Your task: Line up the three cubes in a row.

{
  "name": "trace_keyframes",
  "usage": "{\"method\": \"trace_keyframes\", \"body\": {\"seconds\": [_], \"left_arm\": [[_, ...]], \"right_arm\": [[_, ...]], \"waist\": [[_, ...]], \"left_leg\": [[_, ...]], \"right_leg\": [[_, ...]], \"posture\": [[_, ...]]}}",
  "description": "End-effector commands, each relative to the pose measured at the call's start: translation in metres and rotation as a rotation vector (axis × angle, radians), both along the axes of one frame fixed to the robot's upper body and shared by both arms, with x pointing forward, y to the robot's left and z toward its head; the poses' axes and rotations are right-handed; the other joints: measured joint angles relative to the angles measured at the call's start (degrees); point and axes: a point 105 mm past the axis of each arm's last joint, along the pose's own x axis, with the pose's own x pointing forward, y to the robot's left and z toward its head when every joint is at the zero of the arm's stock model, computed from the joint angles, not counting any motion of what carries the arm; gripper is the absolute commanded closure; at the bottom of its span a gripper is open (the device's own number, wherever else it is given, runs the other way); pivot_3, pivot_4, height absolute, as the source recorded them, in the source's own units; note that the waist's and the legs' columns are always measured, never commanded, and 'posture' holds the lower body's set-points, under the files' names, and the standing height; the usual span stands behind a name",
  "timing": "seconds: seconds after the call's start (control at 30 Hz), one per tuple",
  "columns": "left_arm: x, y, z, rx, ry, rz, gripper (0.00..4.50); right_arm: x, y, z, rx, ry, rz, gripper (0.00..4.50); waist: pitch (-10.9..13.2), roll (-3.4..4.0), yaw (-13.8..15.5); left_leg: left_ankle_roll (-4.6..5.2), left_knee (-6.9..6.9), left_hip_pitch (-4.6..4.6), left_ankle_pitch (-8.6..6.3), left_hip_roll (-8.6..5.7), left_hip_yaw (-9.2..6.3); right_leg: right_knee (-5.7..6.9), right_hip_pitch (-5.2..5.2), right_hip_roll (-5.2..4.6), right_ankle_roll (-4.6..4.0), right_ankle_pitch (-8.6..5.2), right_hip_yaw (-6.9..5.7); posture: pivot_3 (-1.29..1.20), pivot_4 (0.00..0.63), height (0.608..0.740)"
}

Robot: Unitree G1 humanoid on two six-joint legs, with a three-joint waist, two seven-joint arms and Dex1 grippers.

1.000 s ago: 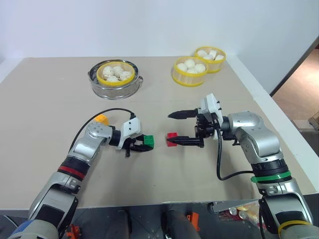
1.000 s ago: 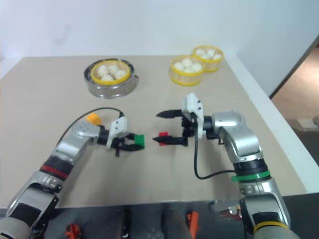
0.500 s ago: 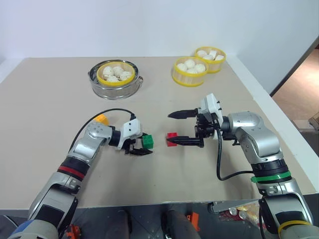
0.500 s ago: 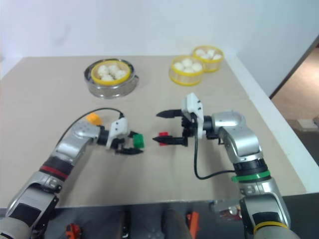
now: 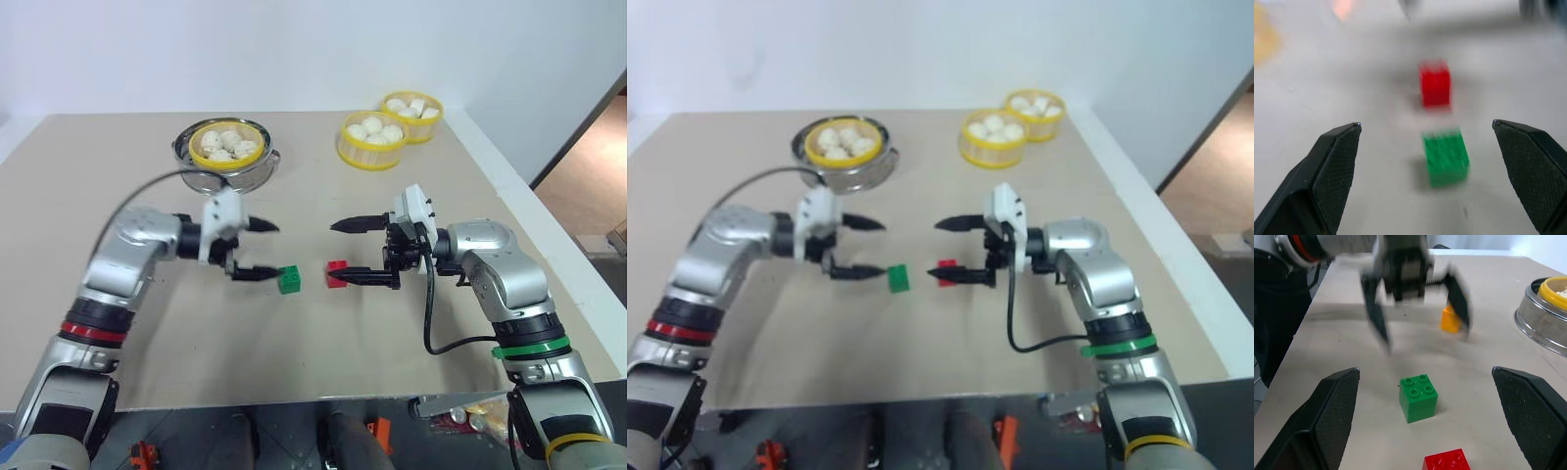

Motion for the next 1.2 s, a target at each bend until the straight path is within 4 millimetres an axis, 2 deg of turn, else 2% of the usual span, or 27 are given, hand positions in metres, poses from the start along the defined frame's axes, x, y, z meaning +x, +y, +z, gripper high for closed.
{"method": "trace_keyframes", "body": {"seconds": [0.03, 0.13, 0.27, 0.4, 0.67, 1.0, 1.1, 1.2], "left_arm": [[0.016, 0.045, 0.024, -0.145, -0.061, 0.291, 0.04], [0.025, 0.082, 0.008, -0.153, -0.06, 0.486, 0.04], [0.035, 0.119, -0.012, -0.132, -0.053, 0.595, 0.04], [0.048, 0.134, -0.024, -0.061, -0.07, 0.62, 0.04], [0.064, 0.124, -0.043, -0.014, -0.04, 0.577, 0.04], [0.072, 0.121, -0.072, 0.025, 0.037, 0.625, 0.04], [0.075, 0.113, -0.077, -0.01, 0.073, 0.633, 0.04], [0.08, 0.107, -0.08, -0.063, 0.099, 0.665, 0.88]], "right_arm": [[0.0, -0.002, 0.009, 0.012, -0.05, -0.006, 0.0], [0.0, -0.001, 0.007, 0.012, -0.049, -0.004, 0.0], [-0.002, 0.005, 0.005, 0.01, -0.044, 0.023, 0.0], [-0.002, 0.008, 0.008, 0.016, -0.035, 0.044, 0.0], [0.004, 0.009, 0.016, 0.104, -0.014, -0.003, 0.0], [0.006, 0.004, 0.009, 0.075, -0.038, -0.038, 0.0], [0.007, 0.002, 0.006, 0.067, -0.042, -0.046, 0.0], [0.008, 0.002, 0.004, 0.058, -0.046, -0.045, 0.0]], "waist": [[0.0, 0.0, -0.1], [0.0, 0.0, -0.3], [0.0, -0.02, -0.2], [0.0, -0.06, 0.2], [0.0, -0.07, 0.2], [0.0, -0.07, 0.1], [0.0, -0.08, 0.1], [0.0, -0.08, 0.1]], "left_leg": [[0.0, 0.01, 0.01, 0.0, 0.0, 0.0], [0.0, 0.03, 0.07, 0.0, 0.0, -0.02], [0.0, 0.03, 0.08, 0.0, 0.0, 0.0], [0.0, 0.07, 0.03, 0.0, 0.0, 0.04], [-0.01, 0.15, -0.08, 0.0, -0.04, 0.11], [-0.01, 0.13, -0.08, 0.0, 0.0, 0.09], [-0.01, 0.15, -0.08, 0.0, -0.01, 0.1], [-0.01, 0.17, -0.11, 0.0, -0.01, 0.09]], "right_leg": [[0.01, 0.0, 0.0, 0.0, 0.0, 0.0], [0.06, 0.02, 0.03, 0.0, 0.01, 0.01], [0.07, 0.02, 0.02, -0.01, 0.01, 0.02], [0.06, -0.02, -0.01, -0.06, 0.02, 0.01], [0.04, -0.02, -0.09, 0.03, 0.01, 0.01], [0.08, -0.07, -0.02, 0.0, 0.01, 0.01], [0.08, -0.05, -0.04, 0.02, 0.02, 0.01], [0.08, -0.05, -0.04, 0.03, 0.03, 0.01]], "posture": [[0.0, 0.15, 0.74], [0.0, 0.15, 0.74], [0.0, 0.15, 0.74], [0.0, 0.15, 0.74], [0.0, 0.15, 0.74], [0.0, 0.15, 0.74], [0.0, 0.15, 0.74], [0.0, 0.15, 0.74]]}}
